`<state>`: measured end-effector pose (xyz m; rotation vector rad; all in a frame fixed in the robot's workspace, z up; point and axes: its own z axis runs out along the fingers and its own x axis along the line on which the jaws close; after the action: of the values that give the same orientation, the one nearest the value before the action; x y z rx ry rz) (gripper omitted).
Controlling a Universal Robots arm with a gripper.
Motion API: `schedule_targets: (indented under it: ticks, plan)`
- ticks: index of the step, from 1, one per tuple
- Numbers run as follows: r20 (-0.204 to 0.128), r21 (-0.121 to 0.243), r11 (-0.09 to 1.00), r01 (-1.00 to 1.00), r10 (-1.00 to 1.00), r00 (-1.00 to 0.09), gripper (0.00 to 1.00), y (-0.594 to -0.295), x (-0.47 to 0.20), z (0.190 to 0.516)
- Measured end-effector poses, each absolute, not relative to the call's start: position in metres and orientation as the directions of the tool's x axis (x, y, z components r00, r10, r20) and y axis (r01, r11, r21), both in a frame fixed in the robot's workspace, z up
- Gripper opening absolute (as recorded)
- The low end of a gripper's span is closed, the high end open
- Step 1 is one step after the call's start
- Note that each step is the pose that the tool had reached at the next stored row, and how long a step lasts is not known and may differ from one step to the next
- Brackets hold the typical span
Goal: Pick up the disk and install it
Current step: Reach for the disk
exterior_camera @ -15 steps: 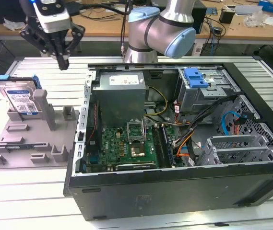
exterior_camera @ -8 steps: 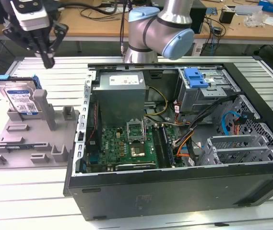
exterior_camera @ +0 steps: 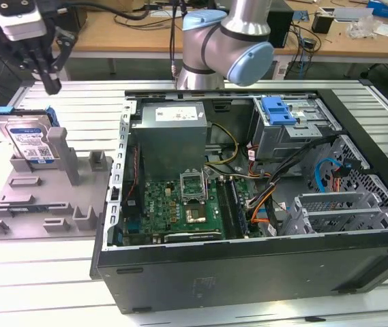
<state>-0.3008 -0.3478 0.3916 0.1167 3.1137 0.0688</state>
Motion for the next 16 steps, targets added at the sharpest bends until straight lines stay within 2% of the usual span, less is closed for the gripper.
schedule_targets:
  ticks: [16]
  plan:
    - [-0.023, 0.045, 0.996, 0.075, 0.076, -0.997, 0.11, -0.313, -0.369, 0.389]
